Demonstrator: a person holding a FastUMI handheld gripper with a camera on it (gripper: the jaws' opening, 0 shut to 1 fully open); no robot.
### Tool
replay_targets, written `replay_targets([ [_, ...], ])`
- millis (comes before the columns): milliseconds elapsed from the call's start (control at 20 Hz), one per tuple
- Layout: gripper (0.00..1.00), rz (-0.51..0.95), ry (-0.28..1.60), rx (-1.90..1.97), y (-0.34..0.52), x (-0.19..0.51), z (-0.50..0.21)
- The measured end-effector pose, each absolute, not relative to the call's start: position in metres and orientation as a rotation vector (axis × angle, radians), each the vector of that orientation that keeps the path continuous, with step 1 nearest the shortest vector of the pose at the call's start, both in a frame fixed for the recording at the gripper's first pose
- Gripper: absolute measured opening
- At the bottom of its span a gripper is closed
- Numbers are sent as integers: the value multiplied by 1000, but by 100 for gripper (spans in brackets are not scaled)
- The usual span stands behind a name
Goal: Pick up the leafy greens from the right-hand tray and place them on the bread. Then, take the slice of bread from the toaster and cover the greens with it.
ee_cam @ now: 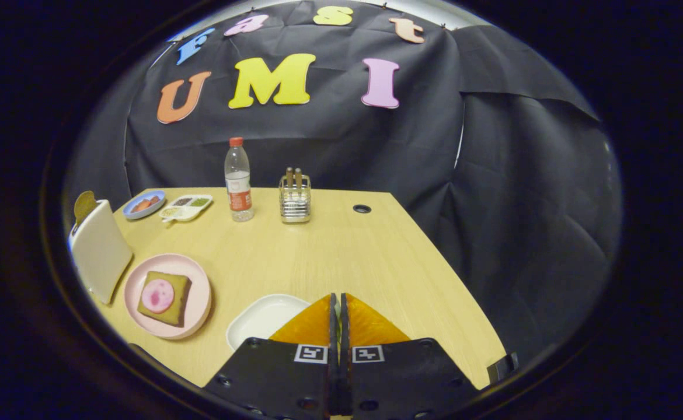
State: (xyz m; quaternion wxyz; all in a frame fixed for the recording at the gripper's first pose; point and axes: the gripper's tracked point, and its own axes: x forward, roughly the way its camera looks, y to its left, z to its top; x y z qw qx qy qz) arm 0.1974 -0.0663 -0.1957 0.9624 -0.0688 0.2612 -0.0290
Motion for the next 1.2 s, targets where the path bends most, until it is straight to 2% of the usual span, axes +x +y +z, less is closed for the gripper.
replay_targets([
  [650, 1, 32, 429, -201, 31, 172, -136],
  [1200, 1, 245, 442, -199, 192, 158, -156],
])
